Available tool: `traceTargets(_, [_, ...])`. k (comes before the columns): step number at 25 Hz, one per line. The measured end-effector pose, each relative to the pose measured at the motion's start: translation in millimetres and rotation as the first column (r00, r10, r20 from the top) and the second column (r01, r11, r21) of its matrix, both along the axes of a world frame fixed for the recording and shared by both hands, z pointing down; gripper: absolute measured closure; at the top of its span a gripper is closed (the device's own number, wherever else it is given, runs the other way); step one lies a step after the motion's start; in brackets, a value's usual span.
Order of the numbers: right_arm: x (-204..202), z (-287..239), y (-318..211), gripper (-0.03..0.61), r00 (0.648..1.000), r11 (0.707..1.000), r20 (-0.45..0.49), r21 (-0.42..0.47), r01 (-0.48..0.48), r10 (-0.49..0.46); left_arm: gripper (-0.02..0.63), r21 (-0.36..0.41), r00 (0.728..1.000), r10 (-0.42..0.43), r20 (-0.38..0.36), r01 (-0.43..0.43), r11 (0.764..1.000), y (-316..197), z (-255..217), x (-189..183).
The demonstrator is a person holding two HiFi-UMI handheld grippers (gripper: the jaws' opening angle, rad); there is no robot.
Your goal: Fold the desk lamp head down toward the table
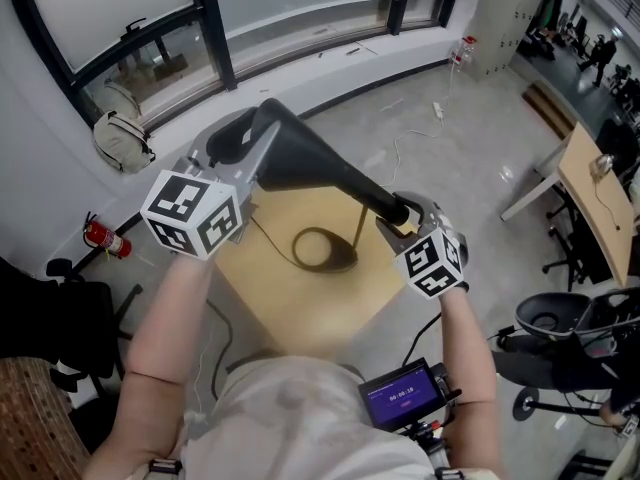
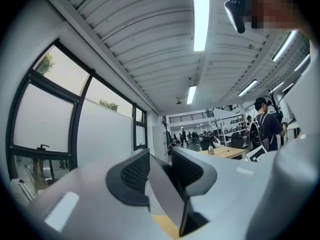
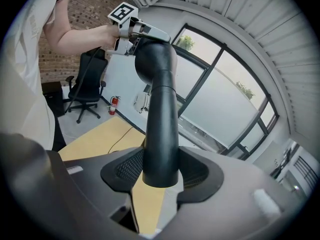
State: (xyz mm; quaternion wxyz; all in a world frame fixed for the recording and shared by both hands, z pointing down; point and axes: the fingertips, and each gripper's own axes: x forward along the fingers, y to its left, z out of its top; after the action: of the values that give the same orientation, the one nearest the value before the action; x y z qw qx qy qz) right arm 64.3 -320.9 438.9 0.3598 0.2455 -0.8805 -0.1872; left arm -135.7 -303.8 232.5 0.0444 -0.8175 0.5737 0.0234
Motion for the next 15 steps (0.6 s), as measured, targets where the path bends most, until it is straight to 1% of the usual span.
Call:
traceTargets(7, [5,-7,-2,0.35,0.998,1.0,-0.061,0.017,0.008,-0.007,0.477,-0.045,0.998,0.0,-0.07,-0.003,0.999,-2,20,-16])
traceTargets(15, [10,-11,1,0.35,0.991,0.999,-0.131,0.036,0.021,-0.016,0.477,-0.091,0.988,0.002,-0.155,-0.016,0.996,-1,45,-30])
